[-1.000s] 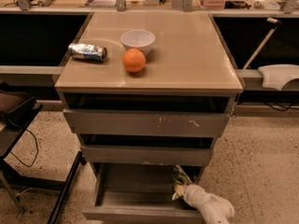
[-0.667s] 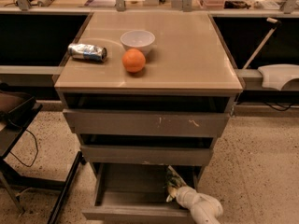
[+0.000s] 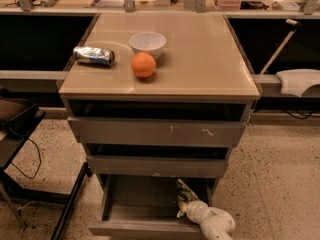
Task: Place green jalapeno chip bag into bottom drawer
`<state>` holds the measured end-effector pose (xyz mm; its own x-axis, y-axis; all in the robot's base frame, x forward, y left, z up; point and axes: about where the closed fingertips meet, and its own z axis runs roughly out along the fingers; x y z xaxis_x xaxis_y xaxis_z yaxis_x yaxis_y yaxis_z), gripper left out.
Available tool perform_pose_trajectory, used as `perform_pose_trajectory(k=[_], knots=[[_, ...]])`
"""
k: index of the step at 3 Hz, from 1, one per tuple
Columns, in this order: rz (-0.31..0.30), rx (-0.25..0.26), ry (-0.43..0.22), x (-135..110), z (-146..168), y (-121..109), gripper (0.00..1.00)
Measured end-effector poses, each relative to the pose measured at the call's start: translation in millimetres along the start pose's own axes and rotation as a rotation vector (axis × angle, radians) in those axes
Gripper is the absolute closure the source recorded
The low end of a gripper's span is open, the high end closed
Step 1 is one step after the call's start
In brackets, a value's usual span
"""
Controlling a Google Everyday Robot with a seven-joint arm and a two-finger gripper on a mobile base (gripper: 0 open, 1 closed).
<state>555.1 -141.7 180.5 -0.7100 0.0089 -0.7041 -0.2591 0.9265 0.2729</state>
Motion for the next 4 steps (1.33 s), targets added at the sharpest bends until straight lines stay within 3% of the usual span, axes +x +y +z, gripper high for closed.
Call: perform_pose_trajectory(k=[1, 2, 4], knots=[[-0.042, -0.006, 0.059, 20.8, 29.8, 10.7, 1.00], [-0.045, -0.007, 0.064, 22.2, 32.6, 12.1, 0.81], [-0.045, -0.007, 0.064, 22.2, 32.6, 12.1, 0.35]])
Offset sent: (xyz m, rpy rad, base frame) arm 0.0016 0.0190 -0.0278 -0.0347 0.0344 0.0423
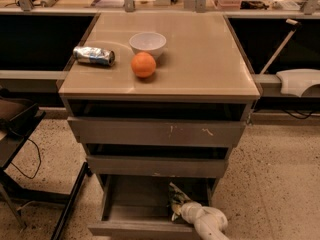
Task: Place green jalapeno chip bag into bottom drawer
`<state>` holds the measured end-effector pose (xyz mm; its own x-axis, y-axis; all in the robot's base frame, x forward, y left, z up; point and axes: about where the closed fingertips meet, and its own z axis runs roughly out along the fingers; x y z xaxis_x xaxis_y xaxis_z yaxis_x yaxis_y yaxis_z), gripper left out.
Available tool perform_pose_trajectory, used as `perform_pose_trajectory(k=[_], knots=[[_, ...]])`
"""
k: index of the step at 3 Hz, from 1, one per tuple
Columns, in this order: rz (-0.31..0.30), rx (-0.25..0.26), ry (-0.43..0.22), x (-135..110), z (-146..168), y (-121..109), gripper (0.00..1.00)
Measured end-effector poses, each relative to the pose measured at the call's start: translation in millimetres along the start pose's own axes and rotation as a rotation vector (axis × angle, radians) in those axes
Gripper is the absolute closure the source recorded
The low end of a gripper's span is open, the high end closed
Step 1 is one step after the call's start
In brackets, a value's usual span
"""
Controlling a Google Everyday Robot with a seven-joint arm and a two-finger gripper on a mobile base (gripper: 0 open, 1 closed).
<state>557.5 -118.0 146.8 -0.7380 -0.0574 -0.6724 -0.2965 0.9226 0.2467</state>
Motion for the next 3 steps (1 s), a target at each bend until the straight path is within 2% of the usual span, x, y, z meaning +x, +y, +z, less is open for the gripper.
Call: perform_pose_trajectory(k=[1, 2, 3], knots=[[0.000, 0.000, 0.000, 0.0, 0.0, 0.0, 0.11], [0.000, 0.000, 0.000, 0.0, 0.0, 0.0, 0.00], [0.000, 0.000, 0.000, 0.0, 0.0, 0.0, 0.00]])
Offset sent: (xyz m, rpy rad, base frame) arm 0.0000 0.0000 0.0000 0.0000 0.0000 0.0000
